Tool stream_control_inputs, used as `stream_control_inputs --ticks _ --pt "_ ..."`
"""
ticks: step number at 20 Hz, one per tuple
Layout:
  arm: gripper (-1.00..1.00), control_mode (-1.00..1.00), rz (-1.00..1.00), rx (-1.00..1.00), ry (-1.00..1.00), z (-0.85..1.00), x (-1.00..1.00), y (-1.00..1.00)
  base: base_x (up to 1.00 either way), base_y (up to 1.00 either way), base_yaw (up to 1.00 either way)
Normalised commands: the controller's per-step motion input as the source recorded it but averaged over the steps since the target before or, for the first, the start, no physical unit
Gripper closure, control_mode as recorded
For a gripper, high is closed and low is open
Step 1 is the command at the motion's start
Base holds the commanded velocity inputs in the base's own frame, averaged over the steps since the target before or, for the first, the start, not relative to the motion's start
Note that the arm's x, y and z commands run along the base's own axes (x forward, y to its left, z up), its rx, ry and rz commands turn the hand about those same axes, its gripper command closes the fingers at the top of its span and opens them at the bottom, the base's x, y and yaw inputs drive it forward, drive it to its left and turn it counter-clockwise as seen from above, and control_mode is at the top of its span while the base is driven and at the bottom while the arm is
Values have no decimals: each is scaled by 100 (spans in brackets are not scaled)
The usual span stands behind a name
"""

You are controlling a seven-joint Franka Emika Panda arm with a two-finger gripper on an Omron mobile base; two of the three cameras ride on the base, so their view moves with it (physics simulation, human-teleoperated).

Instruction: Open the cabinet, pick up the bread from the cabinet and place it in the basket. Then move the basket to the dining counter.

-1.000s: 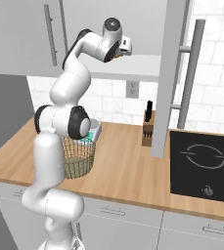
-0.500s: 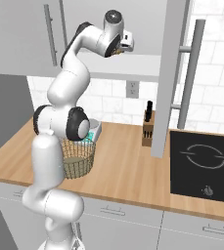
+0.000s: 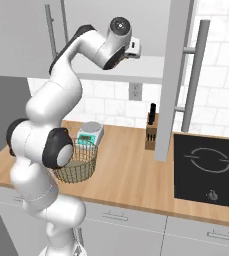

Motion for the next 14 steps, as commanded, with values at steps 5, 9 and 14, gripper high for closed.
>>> stream_control_inputs --ticks 5,9,14 --pt "100 -100 0 0 -17 8 -100 -49 0 0 0" --pt "100 -100 0 0 0 7 -100 -32 0 0 0" --pt "100 -100 0 -12 20 -19 -100 10 0 0 0"
